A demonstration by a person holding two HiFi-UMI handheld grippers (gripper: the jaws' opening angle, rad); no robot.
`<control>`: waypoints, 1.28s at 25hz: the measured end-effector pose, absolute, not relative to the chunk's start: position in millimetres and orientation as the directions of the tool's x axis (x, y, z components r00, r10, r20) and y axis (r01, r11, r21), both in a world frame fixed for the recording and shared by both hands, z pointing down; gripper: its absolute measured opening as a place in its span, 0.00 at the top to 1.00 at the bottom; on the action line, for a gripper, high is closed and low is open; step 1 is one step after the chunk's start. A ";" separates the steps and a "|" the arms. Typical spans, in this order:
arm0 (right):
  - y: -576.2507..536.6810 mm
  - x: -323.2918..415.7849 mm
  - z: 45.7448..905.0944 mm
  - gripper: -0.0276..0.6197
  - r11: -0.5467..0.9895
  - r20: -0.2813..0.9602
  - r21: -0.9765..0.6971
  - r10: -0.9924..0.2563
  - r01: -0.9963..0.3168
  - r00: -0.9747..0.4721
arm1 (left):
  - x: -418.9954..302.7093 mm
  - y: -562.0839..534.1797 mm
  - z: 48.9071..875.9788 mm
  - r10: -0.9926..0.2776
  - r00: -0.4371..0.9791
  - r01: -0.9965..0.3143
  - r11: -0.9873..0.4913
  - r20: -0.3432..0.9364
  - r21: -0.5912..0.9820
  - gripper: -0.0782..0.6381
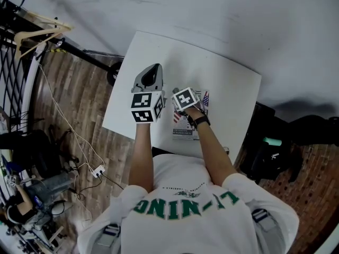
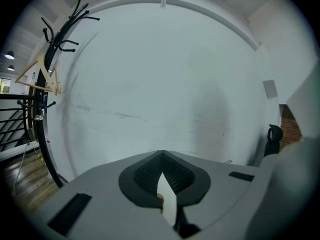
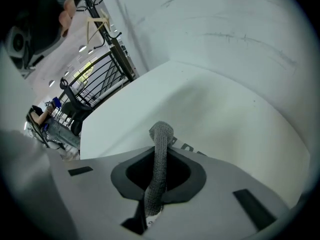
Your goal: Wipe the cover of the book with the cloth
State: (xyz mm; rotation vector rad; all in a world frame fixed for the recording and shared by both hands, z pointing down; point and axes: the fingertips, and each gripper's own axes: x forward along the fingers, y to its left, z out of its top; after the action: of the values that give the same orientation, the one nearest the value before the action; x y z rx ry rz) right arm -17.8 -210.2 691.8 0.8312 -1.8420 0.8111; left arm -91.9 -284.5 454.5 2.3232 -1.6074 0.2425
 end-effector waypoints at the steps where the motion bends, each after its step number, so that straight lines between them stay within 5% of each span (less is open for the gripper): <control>1: -210.1 -20.5 693.9 0.91 0.561 0.919 -0.177 -0.200 -0.808 -0.341 | -92.8 -285.3 456.0 -0.881 0.356 -0.934 -0.324 0.310 0.153 0.88; 9: -202.5 14.4 696.8 0.90 0.519 0.919 -0.167 -0.226 -0.838 -0.323 | -75.8 -285.6 460.8 -0.870 0.380 -0.924 -0.346 0.313 0.161 0.88; 15: -200.0 113.0 690.0 0.90 0.375 0.945 -0.022 -0.295 -0.927 -0.142 | -46.5 -279.2 459.4 -0.853 0.429 -0.903 -0.406 0.297 0.139 0.88; 22: -200.9 132.6 691.3 0.90 0.295 0.919 -0.075 -0.349 -0.953 -0.180 | -36.3 -266.8 455.1 -0.859 0.442 -0.896 -0.434 0.260 0.090 0.88; 27: -196.2 61.8 677.5 0.90 0.386 0.873 -0.188 -0.357 -0.903 -0.334 | -68.1 -259.7 453.1 -0.890 0.385 -0.923 -0.379 0.244 0.073 0.88; 32: -193.1 -5.8 677.6 0.90 0.570 0.875 -0.085 -0.349 -0.817 -0.335 | -104.5 -251.9 451.7 -0.924 0.298 -0.954 -0.297 0.238 0.039 0.88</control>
State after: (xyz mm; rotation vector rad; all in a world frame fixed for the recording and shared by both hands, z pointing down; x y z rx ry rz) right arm -5.8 -193.1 677.6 0.9403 -1.9204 0.6681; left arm -104.5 -251.9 451.7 2.3857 -1.7471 0.2544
